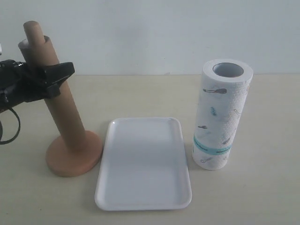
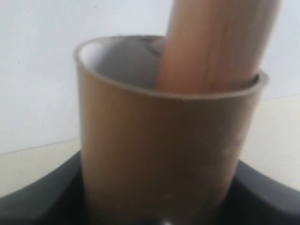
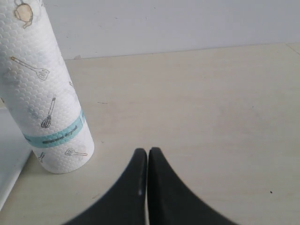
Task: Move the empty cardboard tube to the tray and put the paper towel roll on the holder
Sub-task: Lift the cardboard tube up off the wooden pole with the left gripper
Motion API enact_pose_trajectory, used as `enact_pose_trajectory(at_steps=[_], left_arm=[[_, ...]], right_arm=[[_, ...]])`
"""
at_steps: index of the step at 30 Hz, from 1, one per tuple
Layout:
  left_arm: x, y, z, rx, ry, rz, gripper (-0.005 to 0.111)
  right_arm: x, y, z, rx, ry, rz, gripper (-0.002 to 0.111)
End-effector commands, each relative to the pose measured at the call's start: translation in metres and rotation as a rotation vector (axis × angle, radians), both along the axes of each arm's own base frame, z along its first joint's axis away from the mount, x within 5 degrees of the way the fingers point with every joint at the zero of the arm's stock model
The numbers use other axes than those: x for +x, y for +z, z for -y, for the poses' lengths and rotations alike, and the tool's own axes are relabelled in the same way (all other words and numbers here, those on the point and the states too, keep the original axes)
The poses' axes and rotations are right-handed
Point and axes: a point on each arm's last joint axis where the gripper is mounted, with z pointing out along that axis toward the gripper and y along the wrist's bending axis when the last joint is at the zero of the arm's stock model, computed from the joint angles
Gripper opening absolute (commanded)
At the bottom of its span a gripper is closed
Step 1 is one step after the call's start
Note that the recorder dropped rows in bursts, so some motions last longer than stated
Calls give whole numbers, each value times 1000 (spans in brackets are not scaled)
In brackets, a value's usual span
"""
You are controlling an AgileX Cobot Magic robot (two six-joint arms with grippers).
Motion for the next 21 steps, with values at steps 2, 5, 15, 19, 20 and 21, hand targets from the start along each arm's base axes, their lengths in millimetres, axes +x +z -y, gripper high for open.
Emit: enact_pose_trajectory(at_steps=[2,5,15,19,20,21], left_arm=[[-10,37,0,-25,-3,112,4],[-21,72,0,-8,-16,155,4],[-54,185,2,-27,-82,283,4],[-66,225,4,-44,-116,331,4],[-68,233,4,-46,-122,345,4],[-70,242,4,-48,-127,358,4]], right_arm=[[0,1,1,-5,-7,15,0],[0,1,1,-5,-7,15,0],[0,1,1,-5,-7,15,0],[0,1,1,-5,-7,15,0],[0,1,1,-5,-7,15,0],[0,1,1,-5,-7,15,0]])
